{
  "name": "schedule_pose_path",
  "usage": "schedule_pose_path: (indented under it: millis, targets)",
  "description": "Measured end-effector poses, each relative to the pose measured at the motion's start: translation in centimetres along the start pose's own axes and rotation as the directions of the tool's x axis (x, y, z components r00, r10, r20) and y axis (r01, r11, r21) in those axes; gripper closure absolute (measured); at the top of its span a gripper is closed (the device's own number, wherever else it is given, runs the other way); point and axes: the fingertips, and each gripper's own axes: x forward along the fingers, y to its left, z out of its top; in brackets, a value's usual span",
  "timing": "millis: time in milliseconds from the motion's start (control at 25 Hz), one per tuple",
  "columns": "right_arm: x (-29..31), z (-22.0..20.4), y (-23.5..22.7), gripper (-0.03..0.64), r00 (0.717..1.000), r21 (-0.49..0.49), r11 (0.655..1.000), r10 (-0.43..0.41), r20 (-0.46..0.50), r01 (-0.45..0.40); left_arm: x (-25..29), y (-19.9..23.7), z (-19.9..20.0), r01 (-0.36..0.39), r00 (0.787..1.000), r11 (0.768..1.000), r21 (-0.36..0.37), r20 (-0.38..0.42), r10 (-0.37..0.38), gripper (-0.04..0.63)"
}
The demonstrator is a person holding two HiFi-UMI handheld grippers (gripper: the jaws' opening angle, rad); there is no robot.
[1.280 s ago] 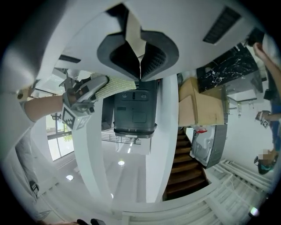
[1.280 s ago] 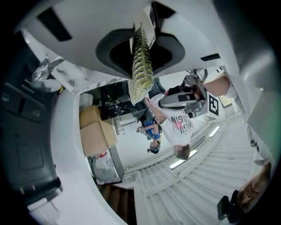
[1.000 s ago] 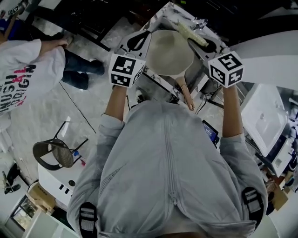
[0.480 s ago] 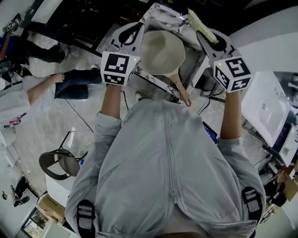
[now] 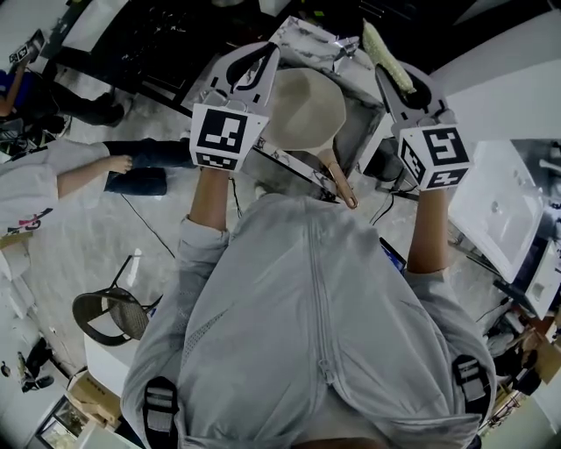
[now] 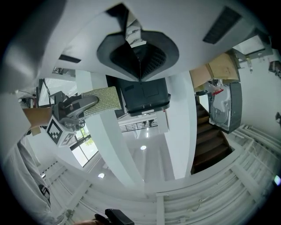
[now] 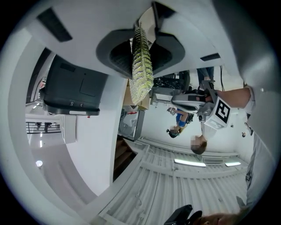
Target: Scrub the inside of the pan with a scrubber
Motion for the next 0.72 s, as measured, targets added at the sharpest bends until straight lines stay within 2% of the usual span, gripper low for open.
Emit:
schedule_pose_path:
  millis: [280,720]
  targets:
    - [-0.04,0.13,0.27,0.532,1.0,-0.002,1.0,0.003,-0.003,-0.003,-0.18,-0.23,0.95,0.006,1.0,1.0,0.006,0.011,-0.006,0.572]
    - [0.08,0.07,0.93,0.532,1.0,-0.006,1.0,0.017,-0.006,-0.017,-0.61,-0.25,0.28,0.005,1.0,1.0,0.0,0.001,-0.005,0.572]
